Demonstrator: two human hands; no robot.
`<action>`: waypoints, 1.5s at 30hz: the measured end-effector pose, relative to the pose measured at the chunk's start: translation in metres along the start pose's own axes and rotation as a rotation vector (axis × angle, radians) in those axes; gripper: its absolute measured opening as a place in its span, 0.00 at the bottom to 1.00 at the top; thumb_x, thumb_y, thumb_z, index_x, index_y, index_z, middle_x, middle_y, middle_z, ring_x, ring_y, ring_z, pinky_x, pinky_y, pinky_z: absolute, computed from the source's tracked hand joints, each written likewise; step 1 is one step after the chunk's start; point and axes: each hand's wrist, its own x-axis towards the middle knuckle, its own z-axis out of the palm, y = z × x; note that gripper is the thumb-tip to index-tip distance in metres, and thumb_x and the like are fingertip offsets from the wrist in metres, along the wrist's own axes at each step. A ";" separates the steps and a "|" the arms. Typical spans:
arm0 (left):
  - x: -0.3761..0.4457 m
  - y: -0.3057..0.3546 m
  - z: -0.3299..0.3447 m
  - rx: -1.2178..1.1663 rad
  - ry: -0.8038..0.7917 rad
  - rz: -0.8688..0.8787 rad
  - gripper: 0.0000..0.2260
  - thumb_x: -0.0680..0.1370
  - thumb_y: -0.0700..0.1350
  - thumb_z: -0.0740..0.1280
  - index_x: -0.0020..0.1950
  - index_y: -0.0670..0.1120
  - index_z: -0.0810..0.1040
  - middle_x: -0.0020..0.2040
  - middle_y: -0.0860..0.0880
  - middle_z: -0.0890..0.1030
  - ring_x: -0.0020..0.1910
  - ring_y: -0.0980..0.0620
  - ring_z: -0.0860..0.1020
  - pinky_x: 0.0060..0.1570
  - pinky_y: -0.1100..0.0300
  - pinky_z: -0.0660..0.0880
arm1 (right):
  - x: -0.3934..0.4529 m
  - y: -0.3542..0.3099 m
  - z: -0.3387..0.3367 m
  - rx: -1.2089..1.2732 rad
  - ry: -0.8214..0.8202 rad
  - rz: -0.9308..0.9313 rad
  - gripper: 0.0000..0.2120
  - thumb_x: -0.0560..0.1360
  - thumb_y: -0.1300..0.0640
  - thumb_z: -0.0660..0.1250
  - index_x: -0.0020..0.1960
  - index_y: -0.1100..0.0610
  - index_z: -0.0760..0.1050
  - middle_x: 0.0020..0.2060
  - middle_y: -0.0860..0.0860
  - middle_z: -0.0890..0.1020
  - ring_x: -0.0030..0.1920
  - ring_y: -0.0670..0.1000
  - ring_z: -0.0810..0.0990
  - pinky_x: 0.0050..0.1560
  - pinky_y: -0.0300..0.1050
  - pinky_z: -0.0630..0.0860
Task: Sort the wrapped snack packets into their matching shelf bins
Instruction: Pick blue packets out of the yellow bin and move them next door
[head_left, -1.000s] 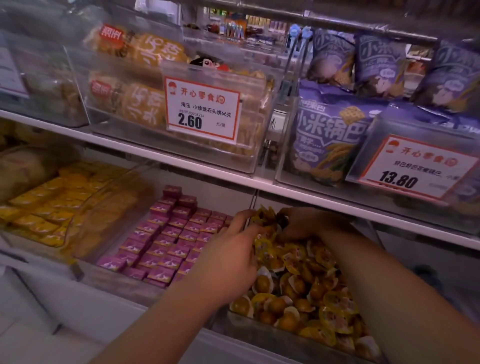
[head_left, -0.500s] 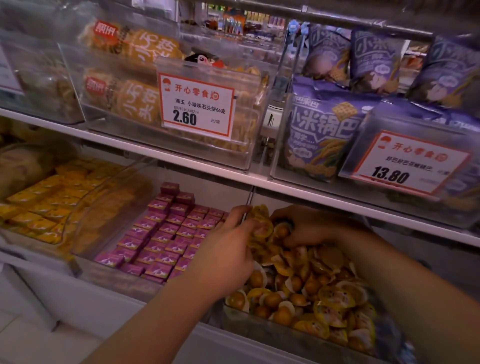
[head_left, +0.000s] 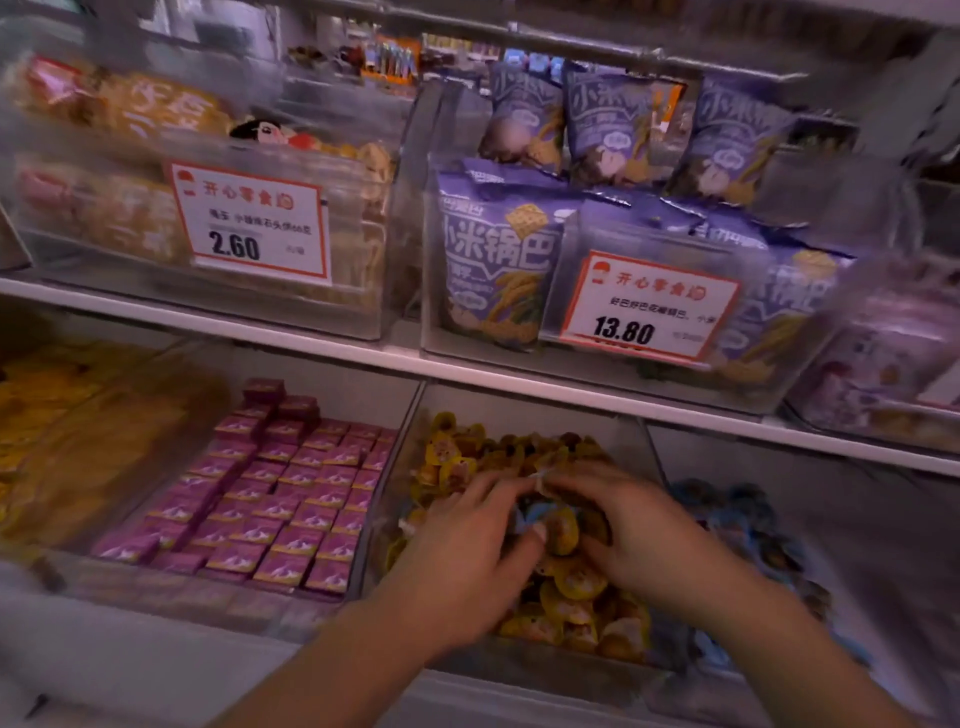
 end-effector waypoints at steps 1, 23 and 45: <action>0.003 -0.002 0.000 0.041 -0.030 0.018 0.25 0.76 0.63 0.55 0.72 0.57 0.67 0.67 0.56 0.72 0.63 0.52 0.74 0.63 0.52 0.72 | -0.003 0.001 -0.001 -0.079 0.012 0.009 0.24 0.73 0.53 0.65 0.69 0.44 0.74 0.65 0.45 0.77 0.66 0.47 0.74 0.67 0.42 0.70; 0.021 -0.025 -0.005 0.163 0.078 -0.017 0.15 0.75 0.44 0.72 0.60 0.54 0.81 0.57 0.54 0.81 0.54 0.50 0.78 0.54 0.56 0.73 | 0.012 0.001 0.024 -0.047 0.062 0.069 0.26 0.72 0.54 0.68 0.69 0.42 0.71 0.60 0.48 0.73 0.62 0.53 0.67 0.63 0.50 0.70; 0.032 0.031 -0.005 -1.051 0.353 -0.252 0.13 0.64 0.45 0.76 0.48 0.45 0.84 0.45 0.45 0.87 0.46 0.48 0.85 0.41 0.62 0.79 | -0.004 -0.034 0.001 1.707 0.337 0.599 0.12 0.79 0.57 0.61 0.53 0.62 0.80 0.50 0.63 0.85 0.48 0.60 0.85 0.40 0.53 0.81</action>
